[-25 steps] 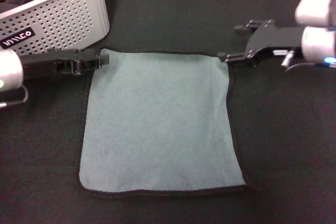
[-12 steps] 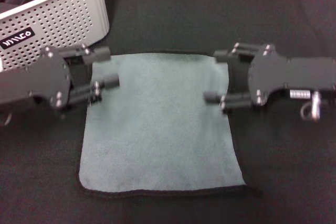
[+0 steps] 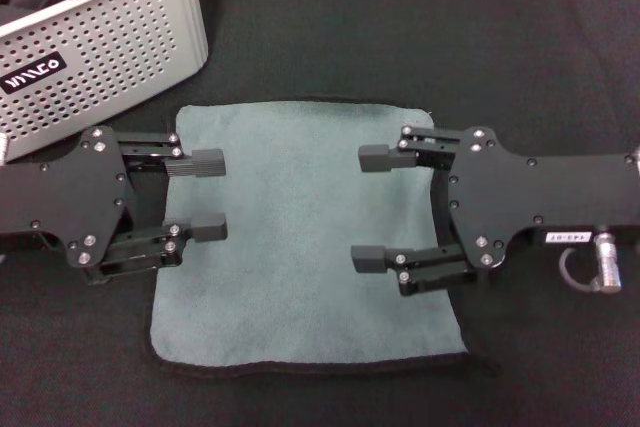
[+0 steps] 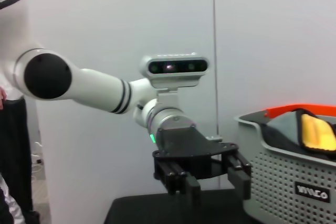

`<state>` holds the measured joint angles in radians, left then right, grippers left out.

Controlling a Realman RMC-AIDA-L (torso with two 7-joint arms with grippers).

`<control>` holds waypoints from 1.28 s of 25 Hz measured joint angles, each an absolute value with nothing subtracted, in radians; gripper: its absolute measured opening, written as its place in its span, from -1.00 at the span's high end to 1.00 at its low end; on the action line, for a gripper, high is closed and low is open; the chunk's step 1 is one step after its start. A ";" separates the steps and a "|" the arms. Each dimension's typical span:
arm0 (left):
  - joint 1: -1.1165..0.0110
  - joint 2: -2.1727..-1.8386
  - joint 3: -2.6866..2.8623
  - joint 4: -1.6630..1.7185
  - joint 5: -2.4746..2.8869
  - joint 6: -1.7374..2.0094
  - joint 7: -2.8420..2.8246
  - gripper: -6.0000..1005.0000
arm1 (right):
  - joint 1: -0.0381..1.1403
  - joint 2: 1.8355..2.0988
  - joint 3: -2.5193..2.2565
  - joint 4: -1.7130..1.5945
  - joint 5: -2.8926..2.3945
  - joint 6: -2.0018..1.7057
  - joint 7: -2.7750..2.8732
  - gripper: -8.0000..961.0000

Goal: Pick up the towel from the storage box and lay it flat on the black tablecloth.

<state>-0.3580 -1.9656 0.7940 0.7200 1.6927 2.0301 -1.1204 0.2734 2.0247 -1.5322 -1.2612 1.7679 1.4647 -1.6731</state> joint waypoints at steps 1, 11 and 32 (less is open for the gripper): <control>-0.361 -1.959 0.804 0.713 1.685 2.030 -1.125 0.00 | 0.275 2.025 -1.537 -1.255 1.769 1.466 -1.679 -0.75; -0.370 -1.934 0.813 0.702 1.660 2.034 -1.178 -0.15 | 0.268 2.025 -1.559 -1.214 1.783 1.488 -1.747 -0.76; -0.362 -1.922 0.828 0.692 1.659 2.033 -1.190 -0.19 | 0.268 2.025 -1.571 -1.164 1.844 1.505 -1.831 -0.76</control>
